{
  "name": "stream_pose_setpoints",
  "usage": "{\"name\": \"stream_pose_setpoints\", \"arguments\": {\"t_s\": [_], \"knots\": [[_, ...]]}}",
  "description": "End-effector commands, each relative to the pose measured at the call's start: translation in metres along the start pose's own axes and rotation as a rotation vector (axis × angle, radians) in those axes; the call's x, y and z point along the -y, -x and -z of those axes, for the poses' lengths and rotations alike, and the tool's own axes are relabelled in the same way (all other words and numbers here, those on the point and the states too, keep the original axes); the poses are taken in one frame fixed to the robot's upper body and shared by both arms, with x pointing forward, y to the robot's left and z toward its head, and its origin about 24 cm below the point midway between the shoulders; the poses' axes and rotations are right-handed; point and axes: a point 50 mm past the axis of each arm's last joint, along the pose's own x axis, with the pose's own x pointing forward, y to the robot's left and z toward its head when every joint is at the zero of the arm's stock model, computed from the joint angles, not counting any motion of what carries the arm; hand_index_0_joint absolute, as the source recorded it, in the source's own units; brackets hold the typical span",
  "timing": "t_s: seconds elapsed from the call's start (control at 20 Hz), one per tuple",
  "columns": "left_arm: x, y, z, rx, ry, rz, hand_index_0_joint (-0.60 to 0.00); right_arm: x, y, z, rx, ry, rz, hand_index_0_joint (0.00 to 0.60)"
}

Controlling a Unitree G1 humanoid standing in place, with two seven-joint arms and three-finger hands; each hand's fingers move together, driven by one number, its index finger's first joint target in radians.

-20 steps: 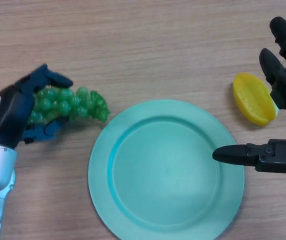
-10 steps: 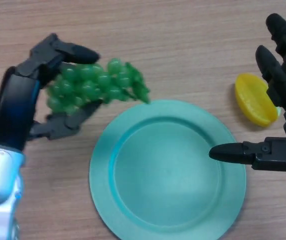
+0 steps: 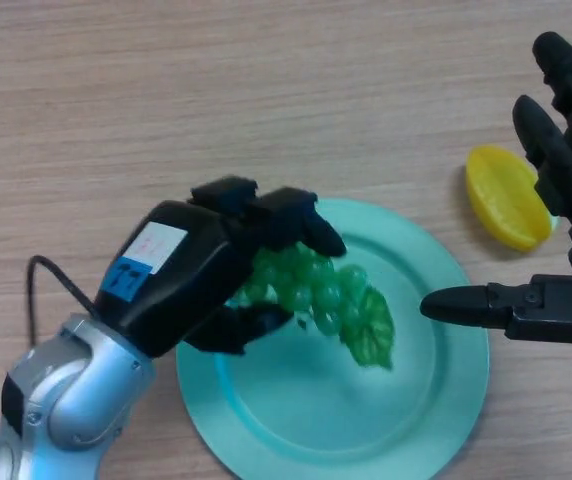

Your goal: Pick up the green grapes and place it on the plate

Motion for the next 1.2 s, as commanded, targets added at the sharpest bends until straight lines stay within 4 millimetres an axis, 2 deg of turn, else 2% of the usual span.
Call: {"name": "stream_pose_setpoints", "arguments": {"t_s": [0.05,0.15,0.2,0.25,0.3,0.65,0.85,1.05,1.15,1.2], "knots": [[-0.023,0.002,-0.023,0.118,0.128,-0.141,-0.6,0.006,0.002,-0.028,0.198,0.033,0.014,0.0],[-0.025,0.001,-0.022,0.119,0.099,-0.161,-0.399,0.006,0.002,-0.027,0.195,0.036,0.013,0.0],[-0.025,0.0,-0.021,0.114,0.055,-0.167,-0.25,0.006,0.002,-0.026,0.193,0.039,0.013,0.0],[-0.025,0.0,-0.019,0.108,0.021,-0.174,-0.15,0.006,0.002,-0.025,0.192,0.041,0.014,0.0],[-0.024,-0.001,-0.016,0.094,-0.038,-0.187,-0.006,0.006,0.002,-0.024,0.19,0.039,0.015,0.0],[-0.026,0.003,-0.018,0.097,-0.025,-0.219,0.0,0.004,0.001,-0.024,0.189,0.049,0.005,0.0],[-0.047,0.007,-0.026,0.099,0.046,-0.366,0.0,0.002,-0.001,-0.026,0.189,0.054,-0.005,0.0],[-0.072,0.017,-0.031,0.1,0.175,-0.51,0.0,0.001,-0.003,-0.03,0.194,0.042,-0.006,0.0],[-0.081,0.025,-0.029,0.092,0.313,-0.529,0.0,-0.001,-0.002,-0.029,0.194,0.032,-0.008,0.0],[-0.087,0.03,-0.029,0.093,0.459,-0.532,0.0,-0.002,-0.002,-0.029,0.193,0.032,-0.009,0.0]]}}
